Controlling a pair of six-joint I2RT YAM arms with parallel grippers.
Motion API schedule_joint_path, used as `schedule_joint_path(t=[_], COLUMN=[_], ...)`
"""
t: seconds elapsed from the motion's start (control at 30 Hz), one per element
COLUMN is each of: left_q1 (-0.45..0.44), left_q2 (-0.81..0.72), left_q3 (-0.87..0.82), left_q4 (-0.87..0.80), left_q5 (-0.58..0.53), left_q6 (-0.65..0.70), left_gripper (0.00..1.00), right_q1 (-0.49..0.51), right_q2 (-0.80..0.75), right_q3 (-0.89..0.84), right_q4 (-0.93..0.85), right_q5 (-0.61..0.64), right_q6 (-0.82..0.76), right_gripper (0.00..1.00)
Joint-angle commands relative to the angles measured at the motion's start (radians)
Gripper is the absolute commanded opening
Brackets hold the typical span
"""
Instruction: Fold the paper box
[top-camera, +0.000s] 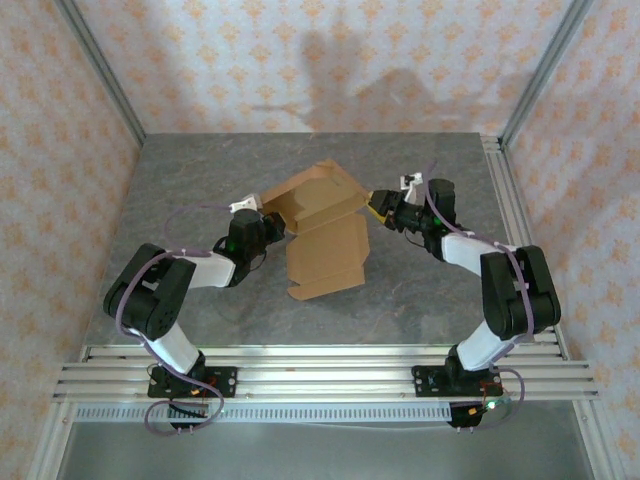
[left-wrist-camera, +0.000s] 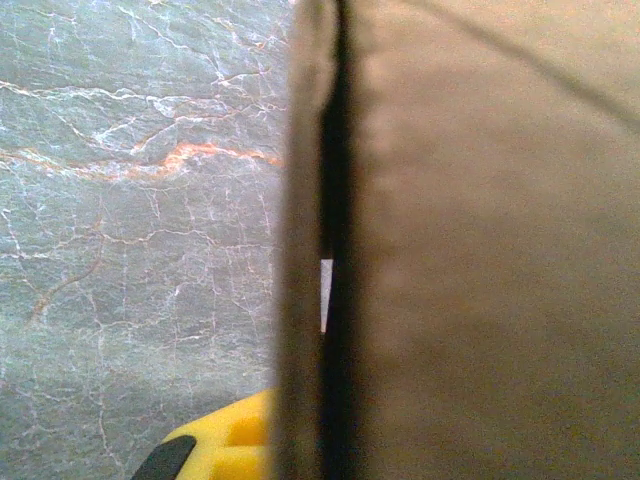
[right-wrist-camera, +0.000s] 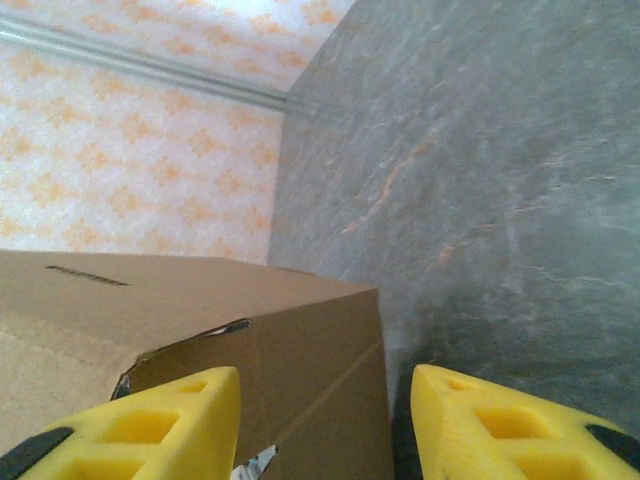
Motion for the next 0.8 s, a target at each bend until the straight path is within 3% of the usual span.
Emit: schedule_joint_path(t=[0.0,0.13,0.77], left_q1=[0.007,0.007,0.007], left_q2=[0.005,0.007,0.037], left_q3=[0.015,0.017,0.023], left_q4=[0.04,0.052,0.055], left_q5=[-0.003,0.0,0.003], left_q6=[-0.013,-0.024,-0.029], left_gripper=[0.0,0.0,0.0], right_q1=[-0.037,-0.039,0.02], right_q2=[0.006,0.027,0.065], right_q3=[-0.043,-0.047,-0.036], right_q4=[0.089,0.066,0.311], right_q5=[0.084,0.075,-0.009], right_q6=[0.06,0.037,0.165], right_gripper=[0.48,0.49,0.49])
